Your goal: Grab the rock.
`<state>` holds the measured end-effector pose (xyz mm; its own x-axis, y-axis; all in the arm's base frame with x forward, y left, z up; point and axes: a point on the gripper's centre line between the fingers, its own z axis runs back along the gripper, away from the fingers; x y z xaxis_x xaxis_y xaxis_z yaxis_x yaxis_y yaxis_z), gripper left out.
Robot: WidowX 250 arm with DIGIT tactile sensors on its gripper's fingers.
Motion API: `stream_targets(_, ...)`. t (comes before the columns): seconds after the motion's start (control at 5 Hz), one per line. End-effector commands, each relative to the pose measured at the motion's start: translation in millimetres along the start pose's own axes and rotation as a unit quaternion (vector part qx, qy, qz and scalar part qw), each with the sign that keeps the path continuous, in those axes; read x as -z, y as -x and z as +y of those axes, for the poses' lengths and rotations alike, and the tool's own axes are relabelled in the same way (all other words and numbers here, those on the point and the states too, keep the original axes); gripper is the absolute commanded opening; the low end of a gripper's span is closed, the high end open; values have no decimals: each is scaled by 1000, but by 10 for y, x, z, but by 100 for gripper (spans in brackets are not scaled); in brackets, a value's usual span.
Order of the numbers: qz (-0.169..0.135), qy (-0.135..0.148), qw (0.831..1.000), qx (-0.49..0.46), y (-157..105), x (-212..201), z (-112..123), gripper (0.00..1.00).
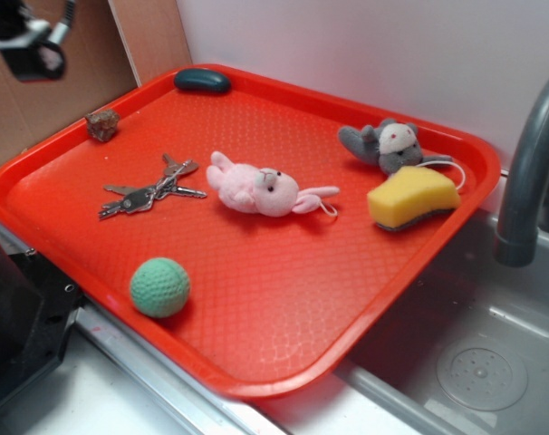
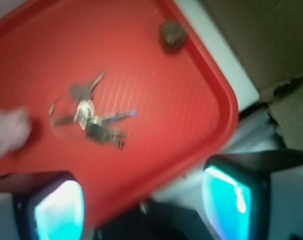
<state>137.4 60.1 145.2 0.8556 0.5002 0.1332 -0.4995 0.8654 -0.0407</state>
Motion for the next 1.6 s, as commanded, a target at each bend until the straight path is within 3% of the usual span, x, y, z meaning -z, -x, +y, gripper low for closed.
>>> stream_targets(0.0,-39,-37,991,-123,-160,56,101,100)
stream_targets(0.4,-39,-37,991,-123,-160,56,101,100)
stream_targets(0.6,-72,-64,975,-201,-371,382,134,100)
stream_targets(0.8,-78,-47,972,-217,-619,609,210,100)
stream_targets(1.0,-91,-65,970,-216,-795,848,257,100)
stream_targets(1.4,-81,-78,970,-216,-883,1030,371,100)
